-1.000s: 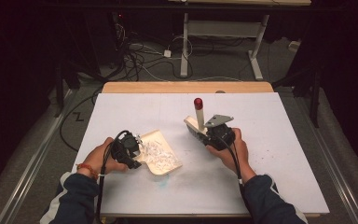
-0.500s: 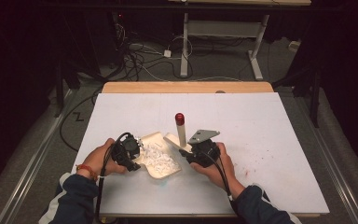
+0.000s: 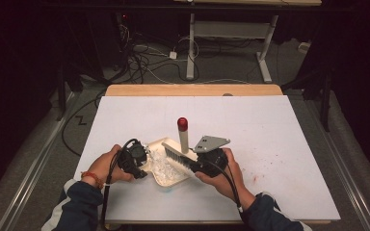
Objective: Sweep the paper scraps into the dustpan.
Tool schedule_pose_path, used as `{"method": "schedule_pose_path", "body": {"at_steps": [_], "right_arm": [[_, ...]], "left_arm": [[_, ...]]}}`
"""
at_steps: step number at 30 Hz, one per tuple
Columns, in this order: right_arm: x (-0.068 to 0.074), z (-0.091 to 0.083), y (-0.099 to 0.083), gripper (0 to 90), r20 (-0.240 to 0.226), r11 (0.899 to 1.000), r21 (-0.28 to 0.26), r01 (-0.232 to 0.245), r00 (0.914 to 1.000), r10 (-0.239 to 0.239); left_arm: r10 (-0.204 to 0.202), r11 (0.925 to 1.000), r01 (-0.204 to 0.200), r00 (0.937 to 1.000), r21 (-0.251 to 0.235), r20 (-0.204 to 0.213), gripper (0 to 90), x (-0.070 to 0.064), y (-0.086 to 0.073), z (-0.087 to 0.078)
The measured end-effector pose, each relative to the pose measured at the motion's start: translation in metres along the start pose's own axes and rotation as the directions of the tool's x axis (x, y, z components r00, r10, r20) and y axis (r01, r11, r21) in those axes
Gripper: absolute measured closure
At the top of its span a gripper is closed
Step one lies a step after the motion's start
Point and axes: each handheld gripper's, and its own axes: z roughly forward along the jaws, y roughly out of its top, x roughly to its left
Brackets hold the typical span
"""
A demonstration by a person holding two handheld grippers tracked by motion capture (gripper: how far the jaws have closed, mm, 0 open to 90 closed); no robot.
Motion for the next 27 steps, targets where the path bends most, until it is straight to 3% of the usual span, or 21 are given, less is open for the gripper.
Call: {"method": "schedule_pose_path", "body": {"at_steps": [1, 6, 12, 16, 22, 27], "right_arm": [[-0.003, -0.004, 0.001, 68.1, -0.001, 1.000, -0.005, -0.002, 1.0000, 0.002], [-0.015, -0.018, -0.002, 68.1, 0.027, 1.000, 0.003, -0.012, 0.9996, 0.012], [-0.026, -0.018, -0.020, 68.2, 0.051, 0.997, 0.062, -0.038, 0.9981, 0.035], [-0.028, -0.017, -0.027, 68.1, 0.070, 0.995, 0.096, -0.020, 0.9975, 0.014], [-0.036, -0.027, -0.031, 68.2, 0.086, 0.995, 0.091, -0.037, 0.9959, 0.030], [-0.042, -0.033, -0.035, 68.2, 0.074, 0.994, 0.094, -0.046, 0.9965, 0.040]], "left_arm": [[0.014, 0.9998, -0.014, 0.9999, 0.014, -0.001, 62.9, 0.001, 0.000, 0.000], [-0.001, 1.0000, 0.001, 1.0000, 0.006, 0.001, 63.0, 0.000, -0.002, 0.000], [0.000, 0.9999, 0.000, 1.0000, 0.011, 0.002, 62.9, -0.001, -0.002, 0.001], [-0.013, 0.9999, 0.013, 0.9999, 0.001, 0.008, 63.0, 0.000, -0.004, 0.001], [-0.033, 0.9994, 0.033, 0.9995, -0.009, 0.002, 63.0, 0.001, -0.007, 0.000], [-0.058, 0.9980, 0.058, 0.9983, -0.025, -0.008, 62.9, 0.003, -0.008, 0.000]]}}
